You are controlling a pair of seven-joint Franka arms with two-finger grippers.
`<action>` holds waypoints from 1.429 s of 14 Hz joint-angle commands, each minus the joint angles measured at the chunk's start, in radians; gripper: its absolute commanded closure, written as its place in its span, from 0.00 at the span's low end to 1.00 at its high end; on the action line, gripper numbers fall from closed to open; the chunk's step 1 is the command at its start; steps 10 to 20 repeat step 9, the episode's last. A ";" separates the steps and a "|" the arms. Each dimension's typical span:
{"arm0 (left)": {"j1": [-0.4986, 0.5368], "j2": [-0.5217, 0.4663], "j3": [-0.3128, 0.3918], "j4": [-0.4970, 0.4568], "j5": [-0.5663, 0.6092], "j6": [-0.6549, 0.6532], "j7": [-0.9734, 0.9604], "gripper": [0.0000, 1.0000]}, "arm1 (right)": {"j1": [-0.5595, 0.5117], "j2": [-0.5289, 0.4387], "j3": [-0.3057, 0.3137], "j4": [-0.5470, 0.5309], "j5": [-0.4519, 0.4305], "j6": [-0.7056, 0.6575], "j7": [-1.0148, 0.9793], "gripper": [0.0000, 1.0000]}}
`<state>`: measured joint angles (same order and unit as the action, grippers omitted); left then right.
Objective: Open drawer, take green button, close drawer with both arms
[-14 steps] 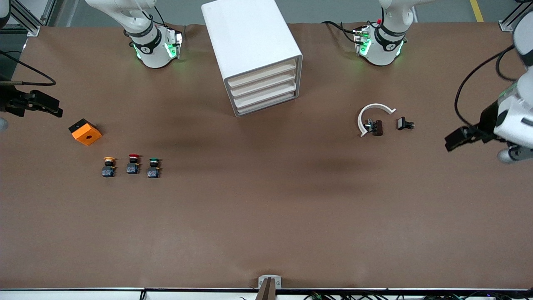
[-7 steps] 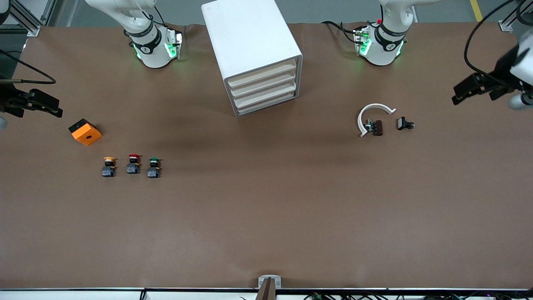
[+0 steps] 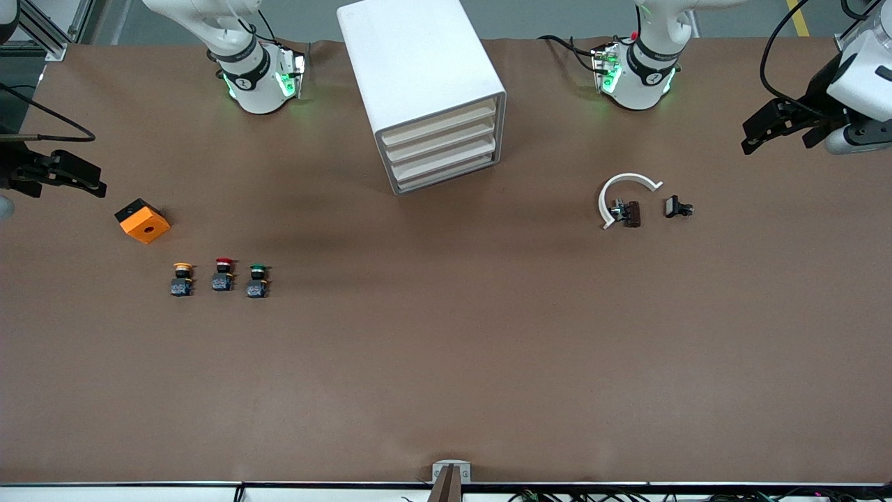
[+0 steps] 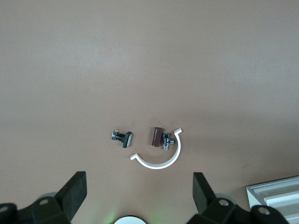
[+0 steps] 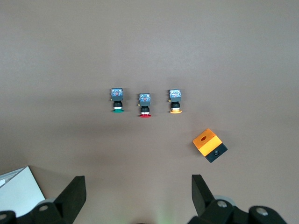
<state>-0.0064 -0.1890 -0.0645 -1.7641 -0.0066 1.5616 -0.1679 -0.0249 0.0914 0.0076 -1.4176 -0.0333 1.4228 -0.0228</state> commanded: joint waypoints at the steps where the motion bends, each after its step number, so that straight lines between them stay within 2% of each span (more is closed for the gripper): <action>1: -0.011 0.011 0.011 0.018 -0.006 0.008 0.028 0.00 | -0.012 0.017 0.011 0.034 0.010 -0.013 -0.003 0.00; 5: -0.009 0.056 0.011 0.083 0.008 -0.011 0.041 0.00 | -0.012 0.019 0.011 0.034 0.010 -0.013 -0.003 0.00; 20: -0.007 0.057 0.011 0.087 0.010 -0.012 0.039 0.00 | -0.010 0.019 0.011 0.034 0.010 -0.012 -0.003 0.00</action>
